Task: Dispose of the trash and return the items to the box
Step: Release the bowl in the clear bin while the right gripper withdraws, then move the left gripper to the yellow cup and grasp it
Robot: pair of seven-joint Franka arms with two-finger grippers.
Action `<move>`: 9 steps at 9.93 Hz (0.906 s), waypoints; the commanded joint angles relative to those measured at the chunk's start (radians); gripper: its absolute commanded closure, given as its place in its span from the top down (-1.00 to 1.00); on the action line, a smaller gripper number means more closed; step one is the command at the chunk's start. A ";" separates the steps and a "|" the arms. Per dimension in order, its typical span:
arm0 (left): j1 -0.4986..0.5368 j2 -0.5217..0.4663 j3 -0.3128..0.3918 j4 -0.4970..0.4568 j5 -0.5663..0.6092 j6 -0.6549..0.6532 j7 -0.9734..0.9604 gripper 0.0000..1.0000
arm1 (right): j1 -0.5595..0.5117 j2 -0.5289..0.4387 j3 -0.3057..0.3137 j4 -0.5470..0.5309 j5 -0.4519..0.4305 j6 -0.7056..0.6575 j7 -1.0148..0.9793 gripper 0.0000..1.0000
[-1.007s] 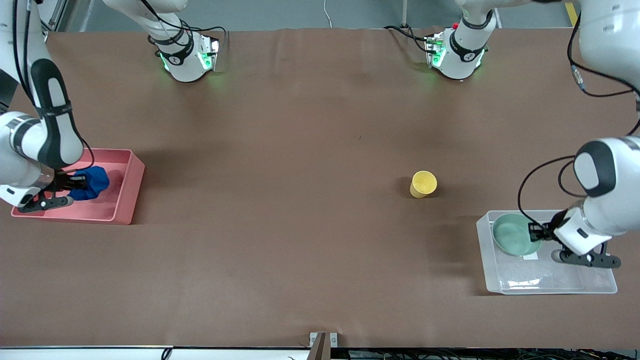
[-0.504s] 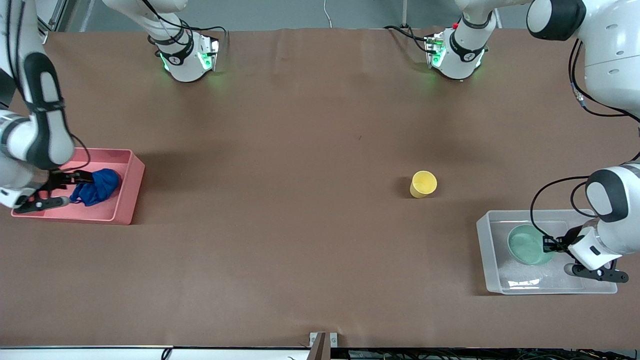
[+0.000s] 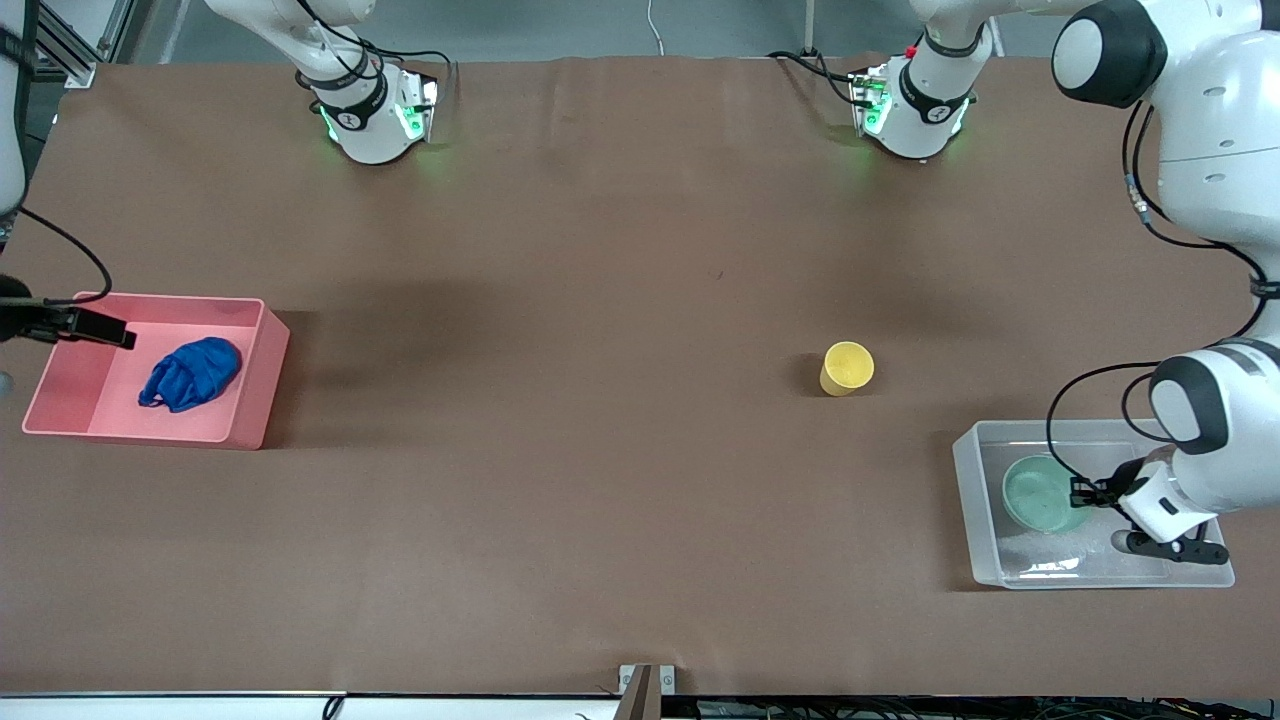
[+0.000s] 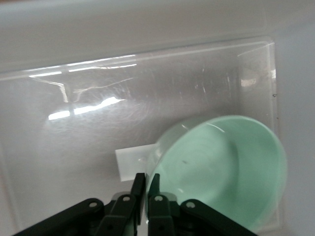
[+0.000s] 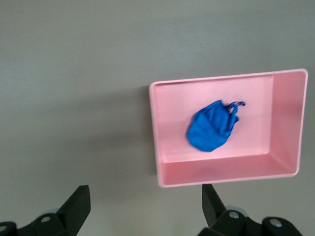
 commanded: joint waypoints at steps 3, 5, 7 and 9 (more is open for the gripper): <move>-0.008 -0.045 0.001 -0.053 -0.007 0.014 -0.001 0.59 | -0.023 -0.167 0.033 -0.017 0.010 -0.101 0.050 1.00; -0.049 -0.183 0.002 -0.067 -0.005 -0.084 -0.008 0.86 | -0.055 -0.152 0.027 0.119 -0.002 -0.132 -0.021 1.00; -0.100 -0.345 0.002 -0.150 0.031 -0.182 -0.074 0.86 | -0.054 -0.135 0.028 0.141 -0.008 -0.132 -0.024 1.00; -0.169 -0.515 -0.002 -0.369 0.064 -0.140 -0.190 0.86 | -0.048 -0.141 0.031 0.115 -0.006 -0.162 -0.017 1.00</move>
